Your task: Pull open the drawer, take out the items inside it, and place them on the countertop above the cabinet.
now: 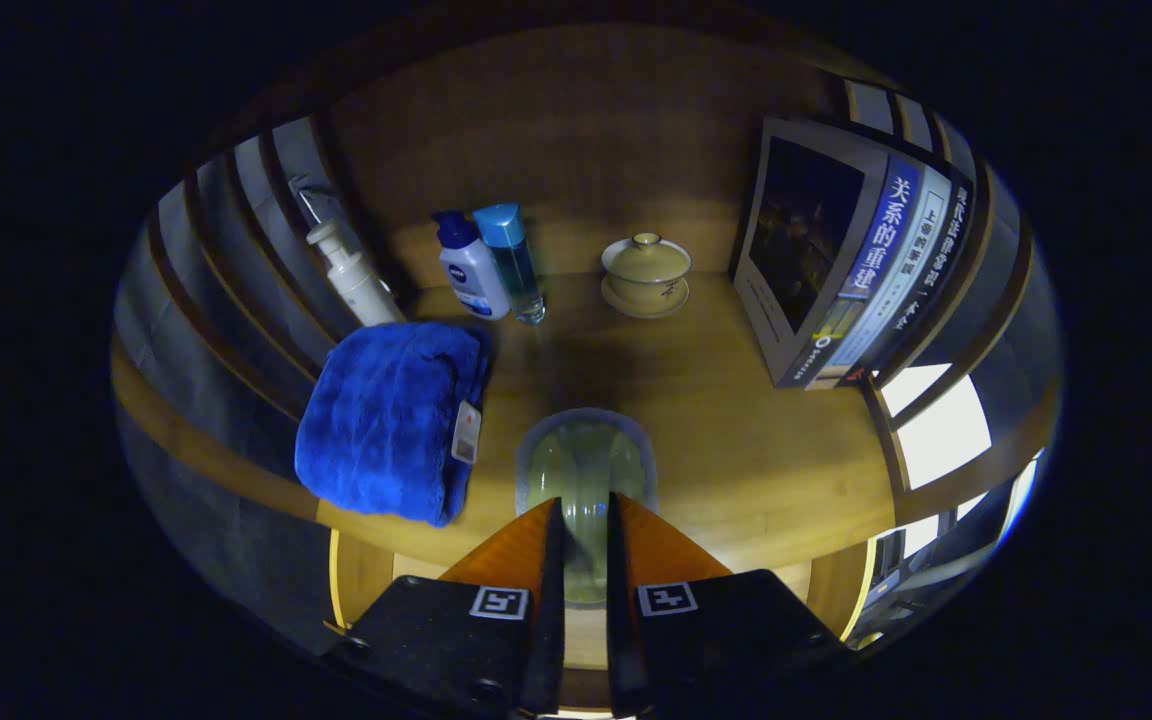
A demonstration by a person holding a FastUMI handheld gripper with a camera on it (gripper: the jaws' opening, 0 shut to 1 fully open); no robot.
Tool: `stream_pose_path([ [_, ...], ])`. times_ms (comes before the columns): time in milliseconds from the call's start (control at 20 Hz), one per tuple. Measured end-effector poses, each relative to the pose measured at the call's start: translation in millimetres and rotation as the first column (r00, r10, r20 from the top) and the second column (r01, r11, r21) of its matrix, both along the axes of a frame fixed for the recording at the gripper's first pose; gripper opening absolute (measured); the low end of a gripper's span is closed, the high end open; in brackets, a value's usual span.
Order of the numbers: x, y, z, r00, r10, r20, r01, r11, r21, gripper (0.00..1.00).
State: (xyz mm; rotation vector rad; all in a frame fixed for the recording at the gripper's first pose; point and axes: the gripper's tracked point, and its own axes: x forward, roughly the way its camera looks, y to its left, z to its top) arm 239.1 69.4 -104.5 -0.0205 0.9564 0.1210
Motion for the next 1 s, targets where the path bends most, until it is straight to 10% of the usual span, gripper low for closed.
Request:
stream_pose_path([
  [350,18,4,-3,0.999,-0.021,0.042,0.020,1.000,0.023,0.37],
  [700,5,2,11,0.990,0.011,0.138,-0.008,1.000,-0.020,0.97],
  [1000,-29,3,27,0.966,0.014,0.258,-0.012,1.000,-0.011,1.00],
])
